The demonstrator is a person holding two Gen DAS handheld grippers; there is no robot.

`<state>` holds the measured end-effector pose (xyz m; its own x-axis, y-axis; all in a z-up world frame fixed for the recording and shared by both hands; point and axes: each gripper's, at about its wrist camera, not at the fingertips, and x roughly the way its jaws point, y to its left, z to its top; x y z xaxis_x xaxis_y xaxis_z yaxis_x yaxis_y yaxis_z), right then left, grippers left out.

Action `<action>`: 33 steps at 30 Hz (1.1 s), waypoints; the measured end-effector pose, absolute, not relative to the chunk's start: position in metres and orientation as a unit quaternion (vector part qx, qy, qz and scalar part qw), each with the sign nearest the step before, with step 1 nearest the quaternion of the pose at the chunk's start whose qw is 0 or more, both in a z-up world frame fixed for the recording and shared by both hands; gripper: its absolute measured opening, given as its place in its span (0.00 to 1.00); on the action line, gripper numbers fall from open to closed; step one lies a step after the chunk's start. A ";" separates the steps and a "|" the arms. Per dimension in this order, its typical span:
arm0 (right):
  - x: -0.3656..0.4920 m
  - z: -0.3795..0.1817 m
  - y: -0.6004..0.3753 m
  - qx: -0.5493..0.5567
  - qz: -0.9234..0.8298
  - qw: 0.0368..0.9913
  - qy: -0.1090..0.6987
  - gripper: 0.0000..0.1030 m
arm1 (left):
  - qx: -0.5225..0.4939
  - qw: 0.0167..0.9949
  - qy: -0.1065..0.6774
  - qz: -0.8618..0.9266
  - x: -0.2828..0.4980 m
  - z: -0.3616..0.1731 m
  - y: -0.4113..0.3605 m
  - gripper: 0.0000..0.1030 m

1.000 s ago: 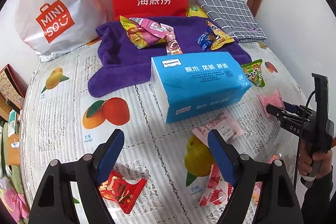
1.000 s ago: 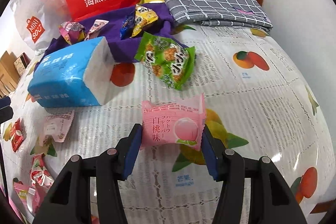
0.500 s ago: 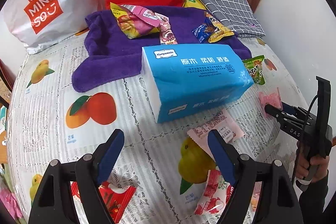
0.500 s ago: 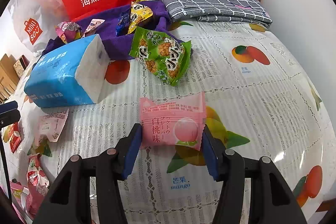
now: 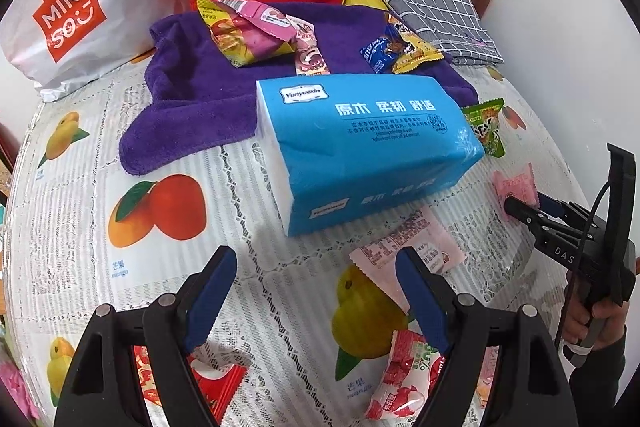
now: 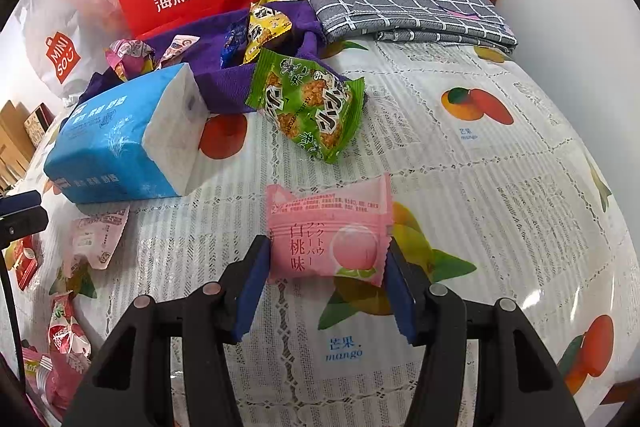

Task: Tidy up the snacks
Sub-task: 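Lower the right tool over the pink peach candy on the sheet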

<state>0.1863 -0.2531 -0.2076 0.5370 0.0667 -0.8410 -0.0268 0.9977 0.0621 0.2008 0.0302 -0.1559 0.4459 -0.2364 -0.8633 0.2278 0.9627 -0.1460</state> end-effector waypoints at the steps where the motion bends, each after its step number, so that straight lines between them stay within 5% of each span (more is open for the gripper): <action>1: 0.186 -0.208 -0.253 0.021 0.027 0.876 0.481 0.54 | -0.004 0.850 0.509 -0.137 0.201 -0.156 0.030 0.78; 14: 0.186 -0.208 -0.252 0.020 0.027 0.876 0.481 0.54 | -0.008 0.845 0.515 -0.145 0.208 -0.167 0.023 0.77; 19: 0.186 -0.208 -0.252 0.020 0.027 0.876 0.481 0.54 | -0.014 0.844 0.515 -0.149 0.206 -0.171 0.028 0.64; 25: 0.187 -0.208 -0.250 0.016 0.027 0.876 0.482 0.54 | -0.082 0.827 0.531 -0.168 0.214 -0.175 0.054 0.64; 33: 0.186 -0.209 -0.252 0.018 0.033 0.877 0.479 0.54 | -0.052 0.828 0.524 -0.192 0.213 -0.168 0.032 0.67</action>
